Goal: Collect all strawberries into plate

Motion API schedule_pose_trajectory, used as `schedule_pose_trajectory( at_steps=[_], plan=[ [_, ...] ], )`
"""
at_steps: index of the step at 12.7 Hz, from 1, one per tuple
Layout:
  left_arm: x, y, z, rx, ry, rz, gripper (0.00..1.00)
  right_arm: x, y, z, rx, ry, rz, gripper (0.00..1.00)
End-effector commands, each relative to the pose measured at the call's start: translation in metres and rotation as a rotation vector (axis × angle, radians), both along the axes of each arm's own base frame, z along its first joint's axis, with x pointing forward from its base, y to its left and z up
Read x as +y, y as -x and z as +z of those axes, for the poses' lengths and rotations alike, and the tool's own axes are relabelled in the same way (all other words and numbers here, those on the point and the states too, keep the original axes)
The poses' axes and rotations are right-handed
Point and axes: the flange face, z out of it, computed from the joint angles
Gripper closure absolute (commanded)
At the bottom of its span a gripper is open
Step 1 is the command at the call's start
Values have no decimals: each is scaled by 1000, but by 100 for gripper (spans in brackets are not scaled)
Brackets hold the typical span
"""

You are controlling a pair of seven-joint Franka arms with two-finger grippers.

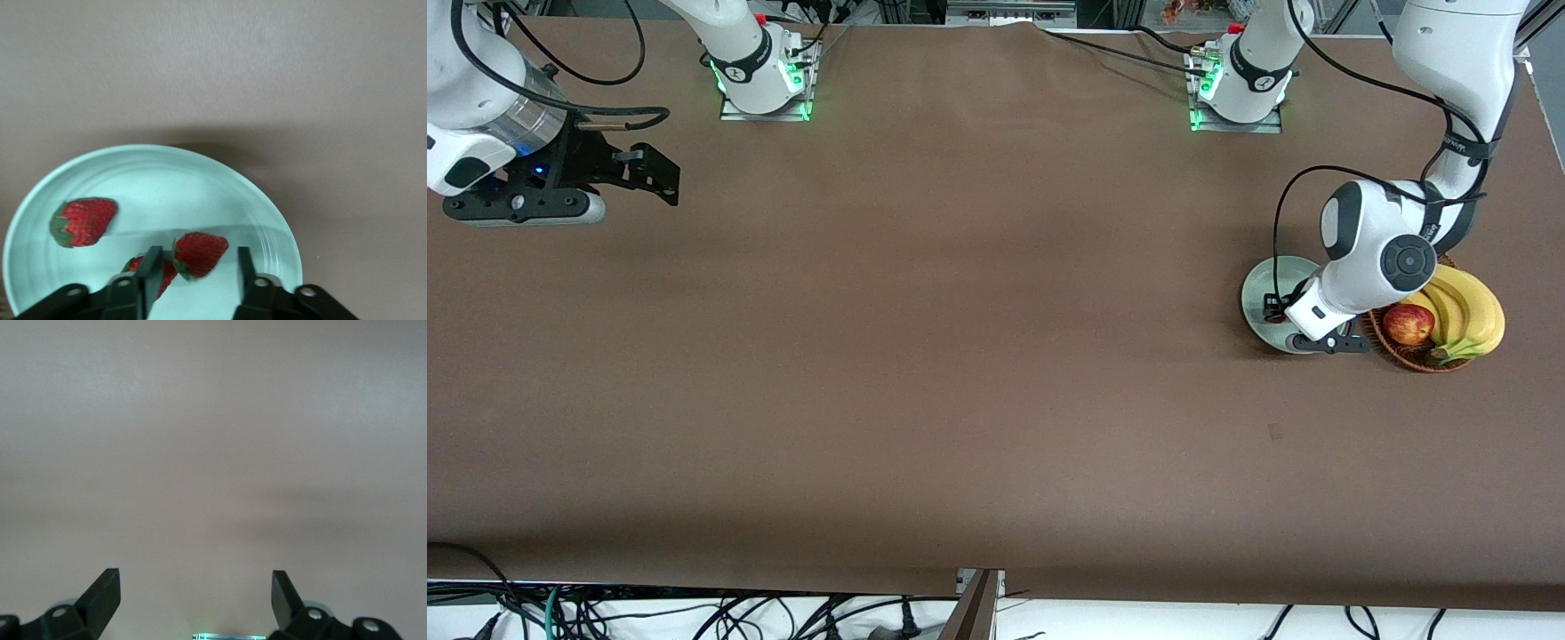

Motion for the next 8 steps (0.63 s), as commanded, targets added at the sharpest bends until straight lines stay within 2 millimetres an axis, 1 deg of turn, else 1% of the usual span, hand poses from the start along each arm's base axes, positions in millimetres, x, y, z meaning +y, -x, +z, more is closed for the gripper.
schedule_pose_trajectory(
  at_steps=[1,4,5,6,7,8],
  plan=[
    [1,-8,67,-44,15,-26,0,2,-4,6,-14,-13,-5,0],
    [-13,-24,164,-15,16,-49,0,1,-4,6,-14,-13,-7,0],
    [-26,-24,196,6,16,-67,0,1,-5,6,-21,-15,-7,0],
    [-37,-23,225,17,16,-80,0,2,-5,6,-21,-15,-5,0],
    [-42,-19,252,13,17,-85,0,2,-5,6,-21,-15,-5,0],
    [-42,-12,276,2,21,-83,0,2,-5,6,-21,-15,-5,0]
  ],
)
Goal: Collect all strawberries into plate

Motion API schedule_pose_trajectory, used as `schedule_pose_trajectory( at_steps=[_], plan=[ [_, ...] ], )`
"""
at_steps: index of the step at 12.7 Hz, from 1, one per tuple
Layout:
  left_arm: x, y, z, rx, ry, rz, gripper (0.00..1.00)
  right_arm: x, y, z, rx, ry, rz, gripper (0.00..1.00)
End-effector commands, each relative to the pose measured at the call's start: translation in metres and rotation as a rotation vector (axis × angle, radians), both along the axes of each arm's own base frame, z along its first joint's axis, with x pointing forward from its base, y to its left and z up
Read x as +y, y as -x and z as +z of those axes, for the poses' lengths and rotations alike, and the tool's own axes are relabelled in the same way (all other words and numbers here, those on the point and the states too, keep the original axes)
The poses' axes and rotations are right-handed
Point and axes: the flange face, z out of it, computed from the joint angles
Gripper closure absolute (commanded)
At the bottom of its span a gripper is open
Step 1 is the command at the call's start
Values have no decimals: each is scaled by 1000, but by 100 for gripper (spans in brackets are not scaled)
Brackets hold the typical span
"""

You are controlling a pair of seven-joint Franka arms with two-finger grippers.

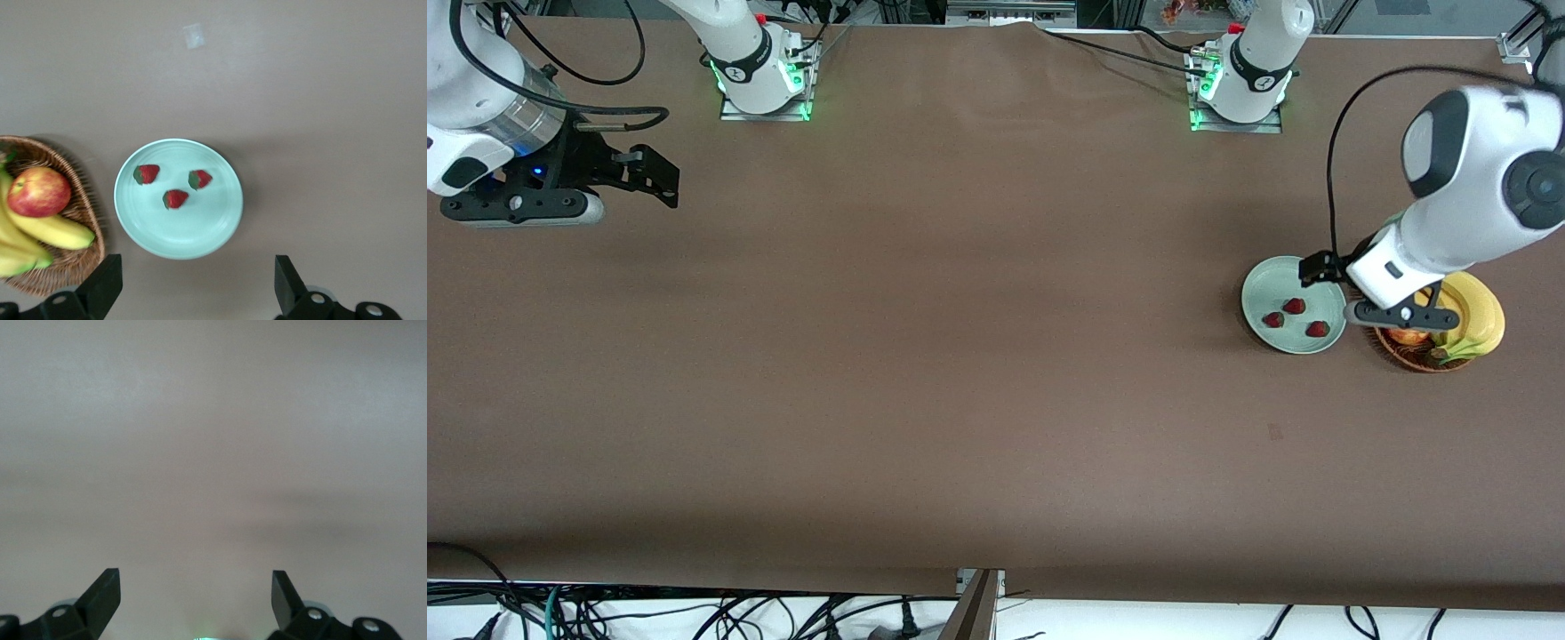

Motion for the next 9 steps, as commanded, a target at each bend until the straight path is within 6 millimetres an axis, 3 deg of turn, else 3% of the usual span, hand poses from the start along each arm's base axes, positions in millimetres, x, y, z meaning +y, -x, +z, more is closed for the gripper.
schedule_pose_trajectory(
  at_steps=[1,5,9],
  plan=[
    [-1,15,55,-16,43,6,0,1,-4,4,-7,-12,-6,0],
    [-1,27,131,-19,54,3,0,2,-4,4,-7,-12,-5,0],
    [0,29,149,-19,54,2,0,1,-4,4,-5,-21,-8,0]
  ],
)
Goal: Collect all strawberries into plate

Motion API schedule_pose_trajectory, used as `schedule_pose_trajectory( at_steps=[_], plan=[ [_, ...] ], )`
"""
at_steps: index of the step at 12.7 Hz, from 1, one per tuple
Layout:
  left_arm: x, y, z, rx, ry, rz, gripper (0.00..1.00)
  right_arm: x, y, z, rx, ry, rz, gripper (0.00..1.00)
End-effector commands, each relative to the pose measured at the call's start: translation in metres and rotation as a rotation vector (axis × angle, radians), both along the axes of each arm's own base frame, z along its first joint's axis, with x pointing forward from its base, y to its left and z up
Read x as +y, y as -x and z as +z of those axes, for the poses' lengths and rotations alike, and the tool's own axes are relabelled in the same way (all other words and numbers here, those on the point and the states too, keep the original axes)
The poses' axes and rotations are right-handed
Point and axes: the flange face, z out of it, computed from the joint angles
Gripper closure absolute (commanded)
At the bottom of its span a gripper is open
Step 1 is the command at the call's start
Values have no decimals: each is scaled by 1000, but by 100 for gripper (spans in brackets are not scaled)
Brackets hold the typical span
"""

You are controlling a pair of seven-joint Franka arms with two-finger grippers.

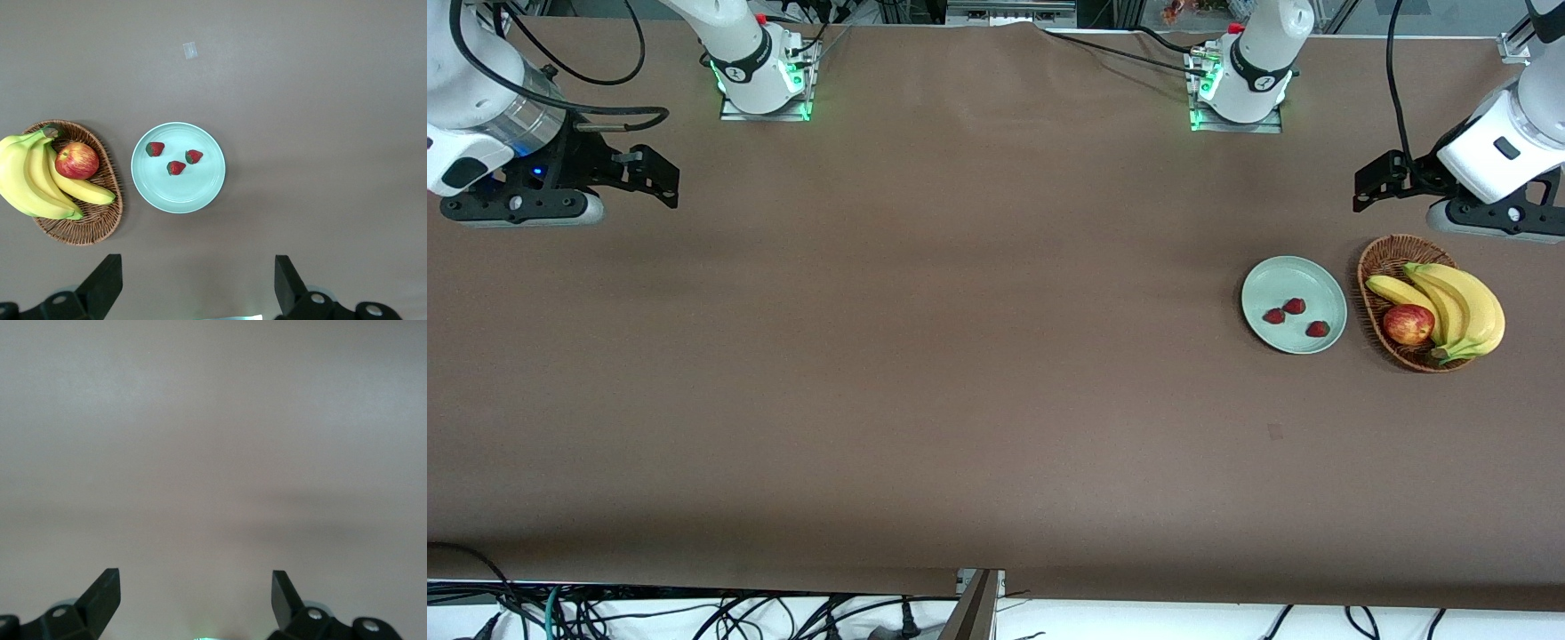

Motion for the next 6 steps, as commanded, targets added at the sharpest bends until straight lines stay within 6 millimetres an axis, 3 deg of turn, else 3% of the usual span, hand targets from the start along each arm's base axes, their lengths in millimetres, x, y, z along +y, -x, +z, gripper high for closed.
schedule_pose_trajectory(
  at_steps=[1,6],
  plan=[
    [-1,0,14,23,22,-13,0,0,-4,4,-5,-22,-9,0],
    [3,1,14,34,21,-14,0,0,-4,5,-8,-24,-11,0]
  ],
)
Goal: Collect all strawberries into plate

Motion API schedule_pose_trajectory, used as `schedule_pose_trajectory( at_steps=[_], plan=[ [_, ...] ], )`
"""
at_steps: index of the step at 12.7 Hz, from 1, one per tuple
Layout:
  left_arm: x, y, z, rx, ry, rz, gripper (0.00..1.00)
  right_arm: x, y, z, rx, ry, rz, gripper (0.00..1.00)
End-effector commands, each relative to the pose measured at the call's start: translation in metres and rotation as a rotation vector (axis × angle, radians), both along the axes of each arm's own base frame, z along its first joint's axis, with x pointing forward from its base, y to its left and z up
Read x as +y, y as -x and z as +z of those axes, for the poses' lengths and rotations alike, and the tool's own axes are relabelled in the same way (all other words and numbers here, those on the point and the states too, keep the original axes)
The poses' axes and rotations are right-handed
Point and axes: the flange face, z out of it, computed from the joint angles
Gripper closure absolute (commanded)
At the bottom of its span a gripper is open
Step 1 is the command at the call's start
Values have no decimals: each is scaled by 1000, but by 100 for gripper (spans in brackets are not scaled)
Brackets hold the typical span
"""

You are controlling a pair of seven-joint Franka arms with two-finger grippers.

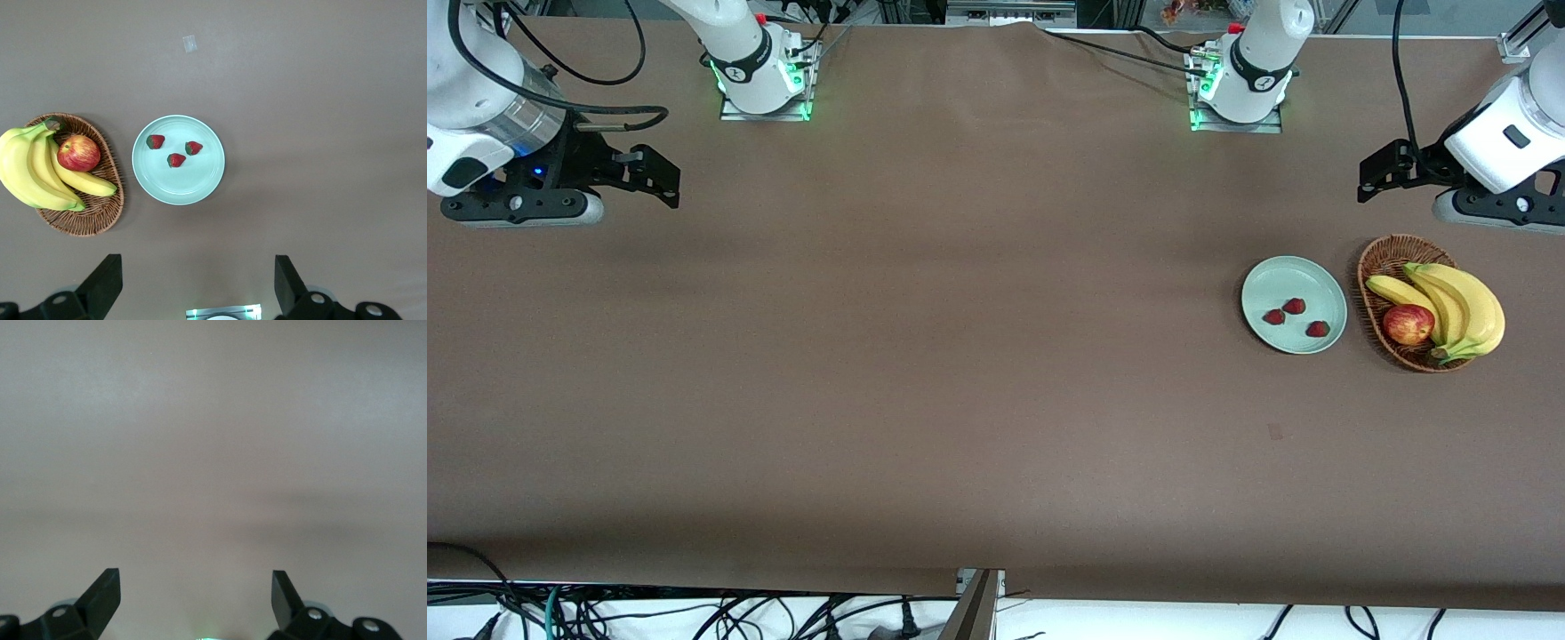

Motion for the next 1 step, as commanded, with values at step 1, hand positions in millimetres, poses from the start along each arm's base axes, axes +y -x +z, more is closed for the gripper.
schedule_pose_trajectory(
  at_steps=[1],
  plan=[
    [1,-2,3,16,23,-15,0,0,-4,5,-7,-19,-9,0]
  ],
)
